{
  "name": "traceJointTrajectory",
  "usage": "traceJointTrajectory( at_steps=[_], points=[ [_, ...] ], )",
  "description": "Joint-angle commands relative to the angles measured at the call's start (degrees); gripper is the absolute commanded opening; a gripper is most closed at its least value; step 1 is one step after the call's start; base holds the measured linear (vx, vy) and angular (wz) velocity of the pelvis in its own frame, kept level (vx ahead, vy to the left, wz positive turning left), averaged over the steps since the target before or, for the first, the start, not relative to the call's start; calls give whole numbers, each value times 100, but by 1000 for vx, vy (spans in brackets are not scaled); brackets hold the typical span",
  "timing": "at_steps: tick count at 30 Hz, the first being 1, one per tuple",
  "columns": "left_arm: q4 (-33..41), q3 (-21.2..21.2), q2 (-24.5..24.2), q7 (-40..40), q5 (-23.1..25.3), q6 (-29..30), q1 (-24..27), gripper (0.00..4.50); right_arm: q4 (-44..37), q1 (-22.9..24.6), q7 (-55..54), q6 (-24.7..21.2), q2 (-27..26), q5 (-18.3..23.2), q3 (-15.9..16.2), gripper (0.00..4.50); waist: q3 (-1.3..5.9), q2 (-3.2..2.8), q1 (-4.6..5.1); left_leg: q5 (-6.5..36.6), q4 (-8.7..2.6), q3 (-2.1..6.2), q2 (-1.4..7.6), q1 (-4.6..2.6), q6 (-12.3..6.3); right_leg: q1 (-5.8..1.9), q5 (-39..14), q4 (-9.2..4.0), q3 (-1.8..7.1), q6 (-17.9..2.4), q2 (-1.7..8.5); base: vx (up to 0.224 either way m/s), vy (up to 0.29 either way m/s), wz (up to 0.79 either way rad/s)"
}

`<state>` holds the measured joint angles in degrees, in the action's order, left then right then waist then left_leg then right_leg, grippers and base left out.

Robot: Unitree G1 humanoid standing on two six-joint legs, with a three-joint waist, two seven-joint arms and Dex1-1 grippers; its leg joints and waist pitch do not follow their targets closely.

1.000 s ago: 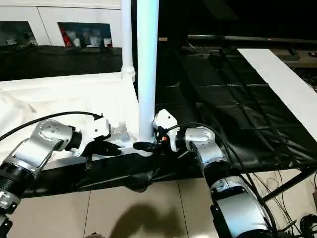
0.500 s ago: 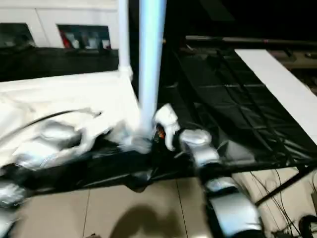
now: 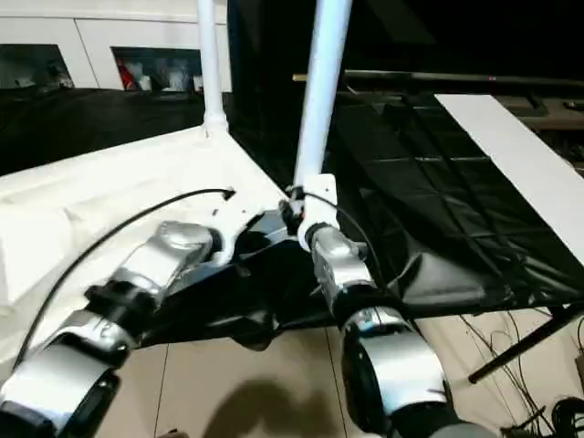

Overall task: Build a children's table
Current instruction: Rotate leg to tighten

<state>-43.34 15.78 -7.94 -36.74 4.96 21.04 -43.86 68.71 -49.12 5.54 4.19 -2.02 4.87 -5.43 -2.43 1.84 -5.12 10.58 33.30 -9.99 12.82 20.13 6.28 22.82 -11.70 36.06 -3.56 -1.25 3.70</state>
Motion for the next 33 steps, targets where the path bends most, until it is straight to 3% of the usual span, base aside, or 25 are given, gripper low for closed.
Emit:
traceJointTrajectory(
  at_steps=[1, 7, 10, 11, 12, 17, 19, 21, 25, 28, 33],
  points=[
    [-173, -93, -88, 479, 198, -6, -43, 0, 262, 158, 298, -198, -309, 267, -62, 267, 320, -29, 40, 1025, -371, -31, 13, -11, -44, -269, -779, -460, 267, -971, 367, 0, 0, 0],
    [-114, 31, -255, 164, 214, -83, 43, 0, 227, 85, 867, -41, -352, 269, -92, 267, 324, -59, 52, 1010, -378, -21, 21, 0, -39, -277, -751, -455, 267, -1001, 371, 0, 0, 0],
    [-43, 71, -339, -56, 200, -182, 96, 0, 144, 78, 1189, 37, -284, 258, -67, 267, 328, -42, 69, 1009, -377, -23, 28, -2, -67, -287, -669, -447, 267, -1075, 372, 0, 0, 0],
    [32, 90, -403, -232, 177, -203, 147, 0, 76, 80, 1440, 98, -216, 253, -66, 323, 331, -45, 71, 974, -375, -25, 27, 4, -74, -291, -622, -440, 270, -1090, 373, 0, 0, 0],
    [86, 120, -457, -345, 172, -243, 182, 0, 27, 90, 1601, 113, -165, 266, -60, 337, 335, -45, 87, 883, -370, -25, 29, 21, -123, -310, -448, -424, 271, -1150, 376, 0, 0, 0],
    [392, 260, -789, -984, 89, -332, 384, 0, -252, 175, 2378, 91, 223, 172, 140, 359, 342, -35, 181, 762, -356, -18, 34, 47, -221, -334, -339, -417, 267, -1278, 373, 0, 0, 0],
    [556, 323, -998, -1447, -3, -670, 501, 0, -452, 267, 3025, 55, 495, 116, 265, 370, 341, -39, 187, 683, -343, -18, 36, 65, -344, -352, -210, -411, 268, -1351, 375, 0, 0, 0],
    [818, 320, -1195, -2013, -205, -931, 643, 0, -695, 408, 3802, 40, 807, 48, 454, 370, 346, -53, 193, 637, -334, -28, 56, 32, -386, -322, -19, -376, 273, -1481, 370, 0, 0, 0],
    [1301, 446, -1615, -2960, -431, -1032, 854, 0, -1186, 678, 4992, 141, 1246, 49, 750, 370, 343, -78, 123, 643, -322, -48, 86, 16, -487, -317, 258, -343, 259, -1582, 346, 0, 0, 0],
    [1455, 546, -1867, -3359, -455, -1114, 920, 0, -1515, 855, 5604, 233, 1416, 101, 903, 370, 338, -109, 86, 695, -332, -53, 97, -8, -425, -295, 203, -340, 253, -1596, 348, 0, 0, 0],
    [1597, 534, -2000, -3626, -547, -1052, 968, 0, -1782, 1015, 6197, 197, 1566, 116, 1107, 370, 336, -91, 13, 733, -342, -52, 92, -9, -326, -308, 124, -346, 259, -1528, 345, 0, 0, 0]
  ],
)
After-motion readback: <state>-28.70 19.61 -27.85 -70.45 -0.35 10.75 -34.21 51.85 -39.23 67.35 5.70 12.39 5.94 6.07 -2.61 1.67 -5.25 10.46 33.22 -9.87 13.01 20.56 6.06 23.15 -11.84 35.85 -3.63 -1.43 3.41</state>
